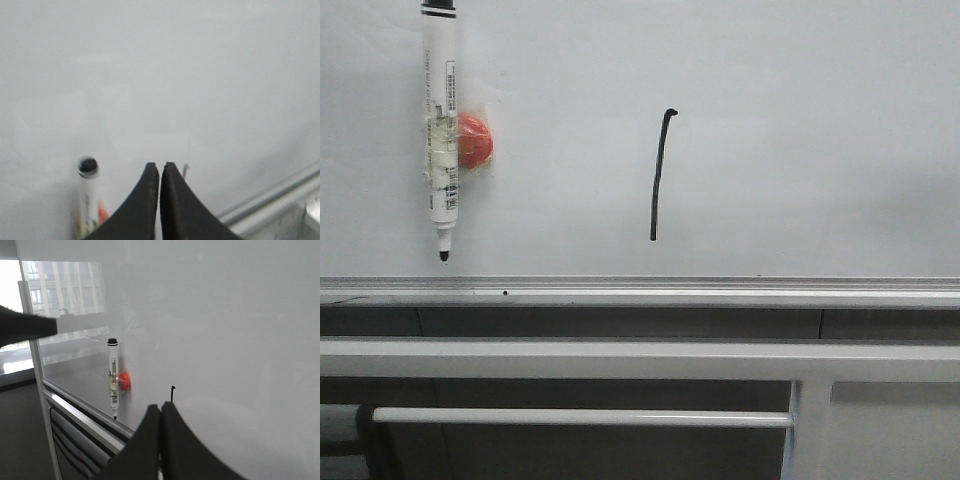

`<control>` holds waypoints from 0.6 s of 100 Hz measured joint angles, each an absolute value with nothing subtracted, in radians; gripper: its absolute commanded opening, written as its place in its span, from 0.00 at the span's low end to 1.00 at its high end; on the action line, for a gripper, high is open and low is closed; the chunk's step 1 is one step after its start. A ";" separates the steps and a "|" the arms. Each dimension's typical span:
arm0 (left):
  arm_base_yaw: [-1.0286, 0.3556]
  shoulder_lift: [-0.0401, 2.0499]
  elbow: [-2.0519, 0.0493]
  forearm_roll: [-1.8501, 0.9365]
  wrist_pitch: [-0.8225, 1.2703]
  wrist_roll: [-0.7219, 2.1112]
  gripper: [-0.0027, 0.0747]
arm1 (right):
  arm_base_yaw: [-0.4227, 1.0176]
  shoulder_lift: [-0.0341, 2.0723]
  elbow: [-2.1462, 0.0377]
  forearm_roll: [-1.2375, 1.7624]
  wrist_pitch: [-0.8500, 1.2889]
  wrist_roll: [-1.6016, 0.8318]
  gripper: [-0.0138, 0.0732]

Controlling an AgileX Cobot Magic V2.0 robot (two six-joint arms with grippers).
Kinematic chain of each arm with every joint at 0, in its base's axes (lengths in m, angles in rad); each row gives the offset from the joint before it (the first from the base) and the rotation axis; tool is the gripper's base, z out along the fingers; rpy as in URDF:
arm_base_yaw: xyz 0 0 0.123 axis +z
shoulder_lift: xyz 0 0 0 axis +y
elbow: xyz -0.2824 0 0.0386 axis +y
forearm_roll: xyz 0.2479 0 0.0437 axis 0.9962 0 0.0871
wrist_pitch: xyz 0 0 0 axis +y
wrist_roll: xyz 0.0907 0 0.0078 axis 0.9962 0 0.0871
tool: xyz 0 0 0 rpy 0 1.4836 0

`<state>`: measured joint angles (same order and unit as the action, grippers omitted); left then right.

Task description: Write number 1 on whiteboard

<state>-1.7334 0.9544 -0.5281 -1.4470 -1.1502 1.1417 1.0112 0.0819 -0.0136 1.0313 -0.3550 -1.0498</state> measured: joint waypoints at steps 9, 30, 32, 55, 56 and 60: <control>-1.571 0.866 -0.528 -1.408 -0.992 1.142 0.01 | 1.011 0.082 -0.014 1.031 -0.355 -1.050 0.09; -1.081 0.604 -0.503 -1.353 -0.374 1.142 0.01 | 1.011 0.082 -0.014 1.033 -0.357 -1.050 0.09; -1.036 0.584 -0.496 -1.344 -0.328 1.142 0.01 | 1.011 0.082 -0.014 1.033 -0.357 -1.050 0.09; -0.619 0.228 -0.357 -1.297 -0.127 1.142 0.01 | 1.011 0.082 -0.014 1.033 -0.357 -1.050 0.09; -0.608 0.211 -0.351 -1.295 -0.125 1.142 0.01 | 1.011 0.082 -0.014 1.033 -0.357 -1.050 0.09; -0.541 0.169 -0.320 -1.295 -0.123 1.142 0.01 | 1.011 0.082 -0.014 1.033 -0.357 -1.050 0.09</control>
<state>-0.5413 0.1687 -0.3201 -1.2946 -0.1229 1.1417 1.0112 0.0819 -0.0136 1.0330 -0.3567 -1.0498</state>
